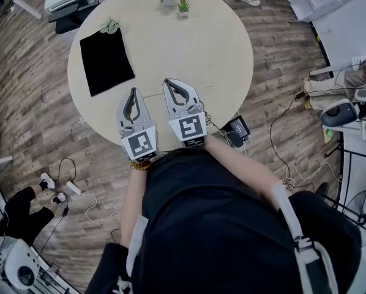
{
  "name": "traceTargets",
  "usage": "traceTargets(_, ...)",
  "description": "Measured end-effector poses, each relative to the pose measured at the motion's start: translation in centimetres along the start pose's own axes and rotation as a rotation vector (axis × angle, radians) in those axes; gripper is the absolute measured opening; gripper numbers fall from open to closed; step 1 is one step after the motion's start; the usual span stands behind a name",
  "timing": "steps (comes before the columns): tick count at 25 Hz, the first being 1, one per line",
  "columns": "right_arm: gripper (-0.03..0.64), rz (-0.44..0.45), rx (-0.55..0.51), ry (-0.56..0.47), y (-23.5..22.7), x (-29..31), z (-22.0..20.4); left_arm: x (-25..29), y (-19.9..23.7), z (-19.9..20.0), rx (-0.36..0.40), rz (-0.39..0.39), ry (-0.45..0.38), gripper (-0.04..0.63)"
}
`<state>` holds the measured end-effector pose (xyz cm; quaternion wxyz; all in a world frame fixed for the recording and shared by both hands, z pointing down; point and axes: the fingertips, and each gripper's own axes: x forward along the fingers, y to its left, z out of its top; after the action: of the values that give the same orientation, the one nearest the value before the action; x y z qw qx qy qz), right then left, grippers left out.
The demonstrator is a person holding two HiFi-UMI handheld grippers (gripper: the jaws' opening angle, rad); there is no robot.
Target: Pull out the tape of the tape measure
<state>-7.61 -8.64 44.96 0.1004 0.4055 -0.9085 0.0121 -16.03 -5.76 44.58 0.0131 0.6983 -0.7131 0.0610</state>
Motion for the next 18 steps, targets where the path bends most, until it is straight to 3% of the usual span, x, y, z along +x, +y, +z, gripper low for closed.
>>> traceTargets(10,0.000,0.026,0.014,0.038,0.2,0.3,-2.4,0.0,0.7,-2.0,-0.044,0.013,0.063,0.011)
traceTargets(18,-0.001,0.026,-0.002,0.029,0.3,0.0,-2.3,0.1,0.3,-0.8,-0.100,-0.016,0.044,0.011)
